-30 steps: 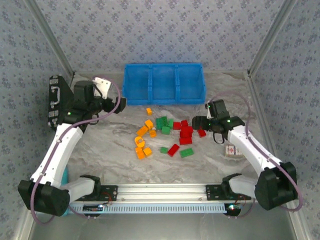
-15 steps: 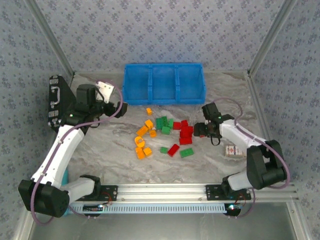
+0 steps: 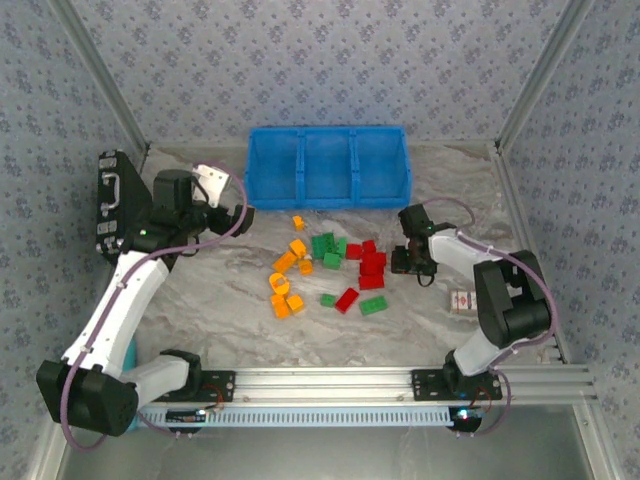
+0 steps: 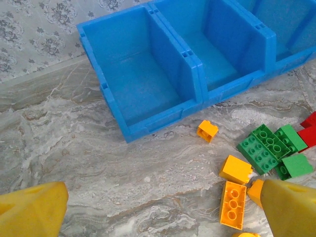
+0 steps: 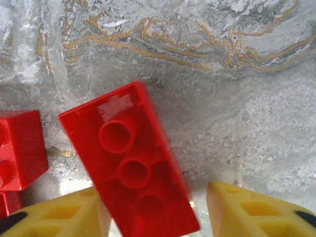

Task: Sort the legos into containers by color
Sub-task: Pick up the lego from the middle-right of the table, then place the lego in the container.

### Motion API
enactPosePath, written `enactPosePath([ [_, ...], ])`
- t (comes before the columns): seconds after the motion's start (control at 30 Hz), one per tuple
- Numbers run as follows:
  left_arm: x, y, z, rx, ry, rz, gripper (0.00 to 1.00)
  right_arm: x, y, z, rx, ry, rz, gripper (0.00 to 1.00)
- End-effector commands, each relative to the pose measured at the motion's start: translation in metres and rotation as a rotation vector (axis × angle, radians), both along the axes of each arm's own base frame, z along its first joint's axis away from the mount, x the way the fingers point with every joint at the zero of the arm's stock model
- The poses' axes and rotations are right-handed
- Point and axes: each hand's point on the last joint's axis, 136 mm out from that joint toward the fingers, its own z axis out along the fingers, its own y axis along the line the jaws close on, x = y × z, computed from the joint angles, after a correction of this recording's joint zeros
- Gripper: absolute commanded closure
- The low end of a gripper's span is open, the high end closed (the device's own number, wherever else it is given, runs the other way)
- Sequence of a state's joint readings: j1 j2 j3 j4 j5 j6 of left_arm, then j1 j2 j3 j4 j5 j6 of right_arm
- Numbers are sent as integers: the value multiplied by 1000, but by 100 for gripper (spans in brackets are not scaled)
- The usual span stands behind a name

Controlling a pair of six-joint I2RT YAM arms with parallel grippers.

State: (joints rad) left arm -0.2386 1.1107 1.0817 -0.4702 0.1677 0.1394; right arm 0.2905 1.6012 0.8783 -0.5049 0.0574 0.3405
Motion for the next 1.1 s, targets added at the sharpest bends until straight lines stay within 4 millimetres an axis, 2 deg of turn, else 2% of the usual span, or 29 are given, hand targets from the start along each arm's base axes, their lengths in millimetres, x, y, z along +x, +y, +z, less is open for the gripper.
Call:
enactPosePath([
  [0.0,-1,0,5,21,-41,-11,0,7,0,1,-6,9,6,53],
  [0.27,1,2,-2,41,-62,-8,0,16,-5,8,-18,13,12,68],
  [0.4,0,5,-5,55,-78,-2,0,20,-9,28,-18,-6,5,71],
  [0.53,-1,7,-4,66,-91,0,0,31,-8,65,-13,-62,14,72],
  [0.63,-1,8,-5,74,-97,1,0,59,-2,105,4,-163,27,72],
  [0.73,-1,10,-6,84,-101,3,0,90,7,135,22,-244,56,72],
  [0.93,-1,13,-6,94,-108,11,0,162,28,165,35,-358,120,72],
  [1.07,-2,14,-5,91,-117,15,0,204,59,181,74,-441,173,72],
])
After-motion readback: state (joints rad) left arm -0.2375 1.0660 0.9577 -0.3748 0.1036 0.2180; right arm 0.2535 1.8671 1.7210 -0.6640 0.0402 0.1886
